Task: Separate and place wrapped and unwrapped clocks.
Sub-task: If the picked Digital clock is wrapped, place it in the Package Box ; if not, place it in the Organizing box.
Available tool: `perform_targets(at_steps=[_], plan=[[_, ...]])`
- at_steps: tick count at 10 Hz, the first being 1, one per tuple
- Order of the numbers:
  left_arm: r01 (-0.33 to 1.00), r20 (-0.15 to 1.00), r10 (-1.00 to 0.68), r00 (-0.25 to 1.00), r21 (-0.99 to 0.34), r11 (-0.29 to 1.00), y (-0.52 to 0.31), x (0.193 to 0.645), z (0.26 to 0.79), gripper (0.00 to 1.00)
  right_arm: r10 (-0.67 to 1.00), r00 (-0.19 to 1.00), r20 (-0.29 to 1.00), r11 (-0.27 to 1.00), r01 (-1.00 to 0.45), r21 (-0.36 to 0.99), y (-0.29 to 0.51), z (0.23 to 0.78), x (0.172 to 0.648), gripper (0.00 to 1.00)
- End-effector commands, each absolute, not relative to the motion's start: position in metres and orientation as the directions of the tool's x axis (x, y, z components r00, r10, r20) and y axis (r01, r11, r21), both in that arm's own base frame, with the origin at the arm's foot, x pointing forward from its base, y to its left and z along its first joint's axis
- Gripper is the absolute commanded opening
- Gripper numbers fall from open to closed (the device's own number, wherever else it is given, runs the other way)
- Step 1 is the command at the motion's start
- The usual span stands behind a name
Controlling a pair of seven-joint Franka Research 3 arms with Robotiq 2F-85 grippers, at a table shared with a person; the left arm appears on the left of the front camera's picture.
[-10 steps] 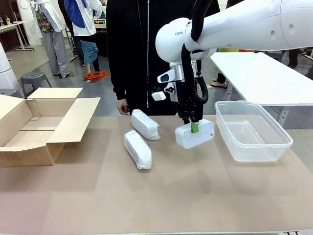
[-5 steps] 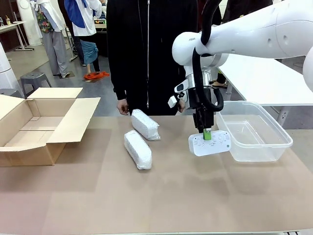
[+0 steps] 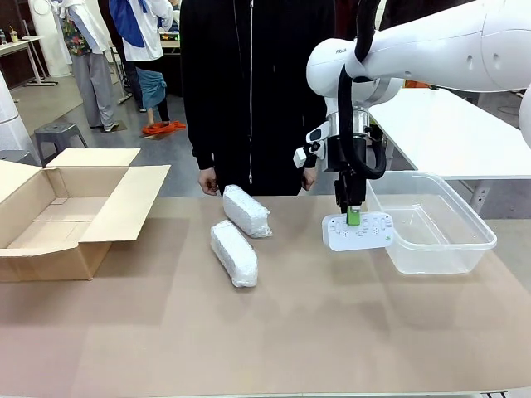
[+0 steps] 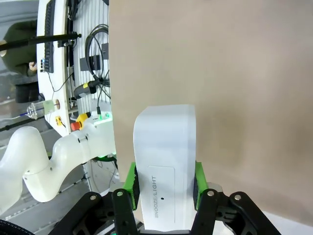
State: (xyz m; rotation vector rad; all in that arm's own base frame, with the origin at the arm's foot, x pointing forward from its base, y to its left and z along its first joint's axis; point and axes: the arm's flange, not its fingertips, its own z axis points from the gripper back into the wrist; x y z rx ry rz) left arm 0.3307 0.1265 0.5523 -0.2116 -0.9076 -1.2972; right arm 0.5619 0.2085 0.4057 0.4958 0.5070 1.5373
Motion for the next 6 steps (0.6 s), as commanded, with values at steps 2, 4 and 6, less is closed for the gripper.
perform_targets(at_steps=[2, 4, 6], plan=[[0.888, 0.685, -0.728, -0.035, 0.356, 0.292, 0.128, 0.332, 0.552, 1.00, 0.991, 0.134, -0.012, 0.113, -0.785, 0.609, 0.198, 0.411, 0.570, 0.52], [0.888, 0.685, -0.728, -0.035, 0.356, 0.292, 0.128, 0.332, 0.552, 1.00, 0.978, 0.207, -0.010, 0.170, -0.776, 0.607, 0.183, 0.416, 0.577, 0.52], [0.888, 0.685, -0.728, -0.035, 0.356, 0.292, 0.128, 0.332, 0.552, 1.00, 0.966, 0.258, -0.027, 0.225, -0.778, 0.586, 0.166, 0.421, 0.584, 0.52]])
